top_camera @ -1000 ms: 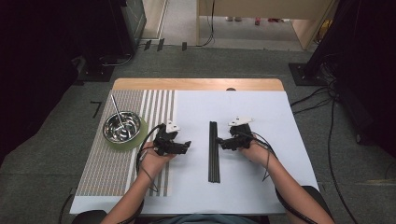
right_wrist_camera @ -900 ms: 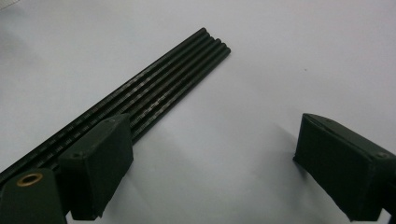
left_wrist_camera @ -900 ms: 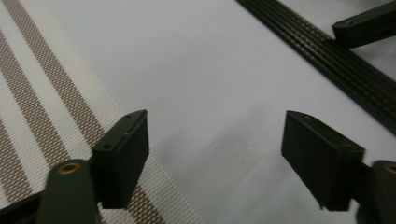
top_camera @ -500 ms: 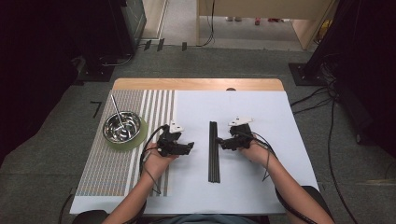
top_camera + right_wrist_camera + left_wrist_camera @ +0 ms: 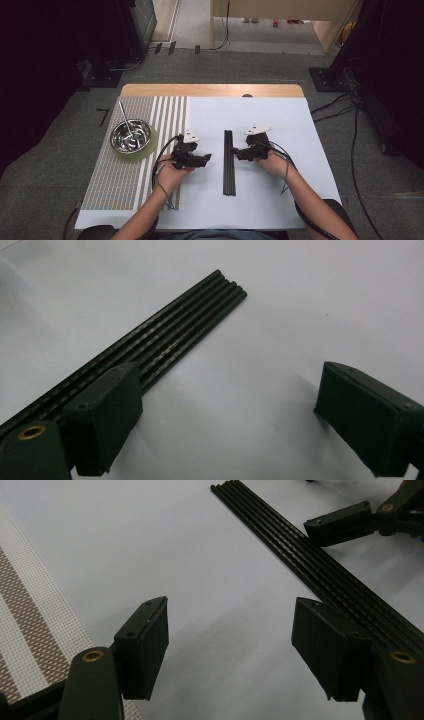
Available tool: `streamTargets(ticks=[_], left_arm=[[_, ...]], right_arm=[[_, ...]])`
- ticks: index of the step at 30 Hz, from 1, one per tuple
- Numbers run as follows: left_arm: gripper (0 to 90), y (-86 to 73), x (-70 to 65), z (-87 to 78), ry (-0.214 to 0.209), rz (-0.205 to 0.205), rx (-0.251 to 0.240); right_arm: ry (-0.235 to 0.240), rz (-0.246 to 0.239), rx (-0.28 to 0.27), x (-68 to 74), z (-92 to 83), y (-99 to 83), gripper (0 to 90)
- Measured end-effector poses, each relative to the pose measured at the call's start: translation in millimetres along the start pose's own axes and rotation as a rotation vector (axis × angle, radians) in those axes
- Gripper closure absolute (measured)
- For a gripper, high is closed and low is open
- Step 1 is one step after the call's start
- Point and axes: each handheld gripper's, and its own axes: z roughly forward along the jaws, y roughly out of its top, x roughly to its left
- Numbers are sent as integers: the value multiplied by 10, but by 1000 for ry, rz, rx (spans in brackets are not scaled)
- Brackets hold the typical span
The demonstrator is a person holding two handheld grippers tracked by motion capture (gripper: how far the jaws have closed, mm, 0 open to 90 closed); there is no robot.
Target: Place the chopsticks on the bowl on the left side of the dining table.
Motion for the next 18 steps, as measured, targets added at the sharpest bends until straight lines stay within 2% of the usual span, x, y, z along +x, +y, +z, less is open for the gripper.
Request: streamTargets(ticks=[4, 18], left_arm=[[294, -1, -32, 10, -18, 11, -9], [368, 5, -161, 35, -12, 20, -11]], right_arm=[[0, 0, 0, 0, 0, 0, 110], [0, -1, 0, 0, 0, 0, 110]])
